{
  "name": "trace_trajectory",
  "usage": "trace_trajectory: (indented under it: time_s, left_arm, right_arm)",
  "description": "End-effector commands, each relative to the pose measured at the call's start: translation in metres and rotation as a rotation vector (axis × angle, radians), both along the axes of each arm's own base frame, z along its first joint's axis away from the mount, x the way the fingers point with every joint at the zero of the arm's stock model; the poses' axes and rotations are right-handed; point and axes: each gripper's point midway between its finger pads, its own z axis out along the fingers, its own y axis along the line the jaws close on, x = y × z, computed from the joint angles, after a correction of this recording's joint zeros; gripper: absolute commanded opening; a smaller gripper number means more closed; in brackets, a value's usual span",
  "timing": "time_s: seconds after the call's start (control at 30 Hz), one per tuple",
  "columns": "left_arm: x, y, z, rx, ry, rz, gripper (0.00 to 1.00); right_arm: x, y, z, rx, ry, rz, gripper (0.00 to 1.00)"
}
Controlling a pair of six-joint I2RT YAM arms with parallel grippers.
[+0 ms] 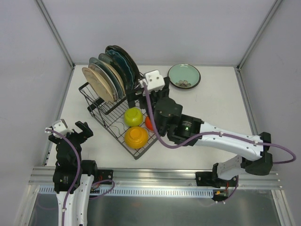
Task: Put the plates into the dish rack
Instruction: Insert the plate into the dish rack, then grab a plate with the right arm
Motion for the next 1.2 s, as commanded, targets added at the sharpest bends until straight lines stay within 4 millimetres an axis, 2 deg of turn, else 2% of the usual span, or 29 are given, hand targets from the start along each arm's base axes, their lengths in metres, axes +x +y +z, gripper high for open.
trace_trajectory:
  time_s: [0.0, 0.03, 0.07, 0.1, 0.13, 0.2, 0.23, 0.3, 0.33, 0.37, 0.4, 0.43, 0.5, 0.53, 0.6, 0.63, 0.7, 0.73, 0.8, 0.83, 0.9, 0.93, 1.0, 1.03, 1.07, 1.13, 1.17]
  left_arm:
    - [-0.013, -0.004, 0.031, 0.022, -0.183, -0.031, 0.98]
    - [-0.013, -0.004, 0.031, 0.022, -0.183, -0.031, 0.99]
    - [-0.013, -0.004, 0.031, 0.022, -0.183, -0.031, 0.99]
    - [-0.013, -0.004, 0.03, 0.022, -0.179, -0.031, 0.99]
    - [-0.013, -0.004, 0.031, 0.021, -0.181, -0.032, 0.99]
    - [-0.012, -0.005, 0.031, 0.023, -0.179, -0.035, 0.99]
    - [-0.012, -0.005, 0.03, 0.023, -0.177, -0.037, 0.99]
    - [-0.012, -0.006, 0.03, 0.025, -0.177, -0.04, 0.99]
    - [-0.012, -0.006, 0.031, 0.024, -0.179, -0.043, 0.99]
    - [-0.012, -0.006, 0.031, 0.026, -0.18, -0.045, 0.99]
    - [-0.012, -0.007, 0.031, 0.026, -0.18, -0.048, 0.99]
    - [-0.012, -0.007, 0.031, 0.027, -0.179, -0.048, 0.99]
    - [-0.011, -0.007, 0.031, 0.028, -0.177, -0.048, 0.99]
    - [-0.011, -0.007, 0.031, 0.028, -0.176, -0.053, 0.99]
    - [-0.011, -0.008, 0.031, 0.029, -0.177, -0.056, 0.99]
    - [-0.01, -0.008, 0.03, 0.03, -0.175, -0.059, 0.99]
    - [-0.01, -0.009, 0.031, 0.032, -0.176, -0.062, 0.99]
    - [-0.01, -0.009, 0.031, 0.033, -0.175, -0.064, 0.99]
    - [-0.01, -0.009, 0.031, 0.033, -0.177, -0.065, 0.99]
    - [-0.01, -0.009, 0.031, 0.034, -0.173, -0.065, 0.99]
    - [-0.01, -0.008, 0.031, 0.032, -0.177, -0.054, 0.99]
    - [-0.01, -0.008, 0.031, 0.032, -0.177, -0.054, 0.99]
    - [-0.011, -0.007, 0.031, 0.035, -0.178, -0.053, 0.99]
    - [-0.011, -0.007, 0.032, 0.034, -0.181, -0.051, 0.99]
    - [-0.011, -0.007, 0.031, 0.036, -0.179, -0.05, 0.99]
    - [-0.011, -0.006, 0.031, 0.036, -0.179, -0.049, 0.99]
    - [-0.011, -0.006, 0.031, 0.036, -0.181, -0.048, 0.99]
  right_arm:
    - [0.007, -0.046, -0.001, 0.124, 0.073, -0.035, 1.0]
    - [0.015, -0.059, -0.008, 0.115, 0.09, -0.063, 1.0]
    - [0.018, -0.066, -0.027, 0.113, 0.13, -0.073, 1.0]
    - [0.021, -0.076, -0.018, 0.167, 0.134, -0.081, 1.0]
    - [0.029, -0.098, -0.031, 0.157, 0.162, -0.119, 0.99]
    - [0.034, -0.113, -0.047, 0.224, 0.235, -0.128, 1.0]
    - [0.043, -0.138, -0.059, 0.249, 0.254, -0.175, 1.0]
    - [0.049, -0.155, -0.075, 0.301, 0.3, -0.182, 1.0]
    - [0.061, -0.175, -0.092, 0.335, 0.326, -0.243, 1.0]
    - [0.061, -0.19, -0.092, 0.373, 0.328, -0.26, 0.99]
    - [0.064, -0.196, -0.099, 0.38, 0.349, -0.257, 1.0]
    - [0.073, -0.216, -0.103, 0.421, 0.356, -0.312, 1.0]
    - [0.076, -0.23, -0.118, 0.444, 0.391, -0.314, 0.99]
    - [0.085, -0.25, -0.124, 0.471, 0.396, -0.366, 1.0]
    - [0.091, -0.257, -0.139, 0.517, 0.444, -0.356, 0.99]
    - [0.099, -0.275, -0.144, 0.541, 0.445, -0.403, 1.0]
    - [0.109, -0.277, -0.161, 0.59, 0.499, -0.387, 1.0]
    - [0.117, -0.292, -0.166, 0.619, 0.504, -0.423, 0.99]
    - [0.13, -0.29, -0.185, 0.681, 0.569, -0.4, 1.0]
    - [0.138, -0.301, -0.193, 0.71, 0.583, -0.428, 1.0]
    - [0.151, -0.307, -0.2, 0.76, 0.605, -0.431, 0.99]
    - [0.16, -0.307, -0.218, 0.761, 0.651, -0.447, 1.0]
    - [0.177, -0.31, -0.22, 0.811, 0.646, -0.437, 1.0]
    - [0.187, -0.311, -0.236, 0.819, 0.677, -0.454, 0.99]
    - [0.195, -0.307, -0.236, 0.839, 0.682, -0.423, 1.0]
    - [0.212, -0.309, -0.255, 0.868, 0.72, -0.444, 1.0]
    - [0.219, -0.307, -0.257, 0.878, 0.721, -0.435, 1.0]
